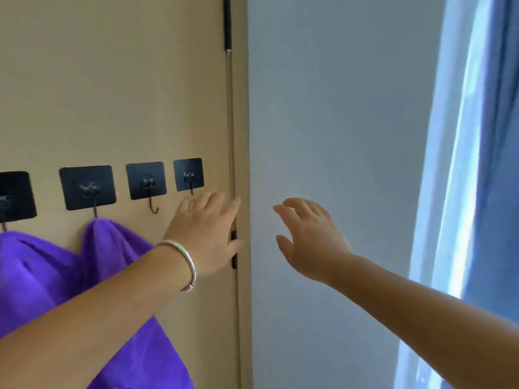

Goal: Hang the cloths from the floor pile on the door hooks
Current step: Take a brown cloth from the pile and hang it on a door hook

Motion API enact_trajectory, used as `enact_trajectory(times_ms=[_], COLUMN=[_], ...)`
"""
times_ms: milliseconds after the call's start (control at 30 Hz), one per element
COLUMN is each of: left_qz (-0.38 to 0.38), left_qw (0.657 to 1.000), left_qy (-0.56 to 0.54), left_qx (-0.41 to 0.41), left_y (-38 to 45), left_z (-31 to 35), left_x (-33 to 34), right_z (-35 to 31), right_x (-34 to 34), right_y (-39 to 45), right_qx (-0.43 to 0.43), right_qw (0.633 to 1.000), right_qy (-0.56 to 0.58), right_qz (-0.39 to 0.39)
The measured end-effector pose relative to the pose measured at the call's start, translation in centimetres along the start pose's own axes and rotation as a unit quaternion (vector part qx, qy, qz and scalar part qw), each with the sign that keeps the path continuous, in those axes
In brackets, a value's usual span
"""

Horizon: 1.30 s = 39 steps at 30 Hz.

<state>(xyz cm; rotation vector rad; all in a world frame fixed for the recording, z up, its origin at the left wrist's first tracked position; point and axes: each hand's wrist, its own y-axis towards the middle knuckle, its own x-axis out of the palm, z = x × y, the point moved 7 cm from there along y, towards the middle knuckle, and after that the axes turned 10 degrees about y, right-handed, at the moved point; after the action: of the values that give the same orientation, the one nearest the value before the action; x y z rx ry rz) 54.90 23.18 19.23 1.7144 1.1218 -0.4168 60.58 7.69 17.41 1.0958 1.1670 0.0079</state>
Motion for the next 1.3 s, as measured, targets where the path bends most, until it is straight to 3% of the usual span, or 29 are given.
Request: enact_trajectory(times_ms=[300, 600, 700, 967, 1133, 1300], left_qz=[0.115, 0.209, 0.219, 0.209, 0.219, 0.213], left_qw=[0.975, 0.896, 0.858, 0.711, 0.629, 0.566], left_qy=[-0.134, -0.249, -0.313, -0.510, -0.550, -0.562], left_qx=[0.137, 0.303, 0.344, 0.437, 0.503, 0.564], left_y=[1.7, -3.5, -7.2, -21.7, -30.6, -39.9], left_z=[16.5, 34.5, 39.4, 51.3, 57.9, 64.7], left_x=[-7.7, -21.6, -27.3, -43.5, -51.6, -58.9], right_z=[5.9, 8.8, 8.3, 3.1, -1.3, -6.4], right_x=[-13.0, -28.9, -34.3, -48.4, -55.1, -61.3], right_y=[-14.1, -32.0, -38.9, -57.4, -67.9, -77.6], right_qx=[0.175, 0.360, 0.421, 0.531, 0.577, 0.633], right_qw=[0.973, 0.893, 0.857, 0.761, 0.693, 0.601], right_qy=[-0.147, -0.263, -0.286, -0.334, -0.381, -0.450], right_qz=[0.021, 0.066, 0.086, 0.167, 0.206, 0.191])
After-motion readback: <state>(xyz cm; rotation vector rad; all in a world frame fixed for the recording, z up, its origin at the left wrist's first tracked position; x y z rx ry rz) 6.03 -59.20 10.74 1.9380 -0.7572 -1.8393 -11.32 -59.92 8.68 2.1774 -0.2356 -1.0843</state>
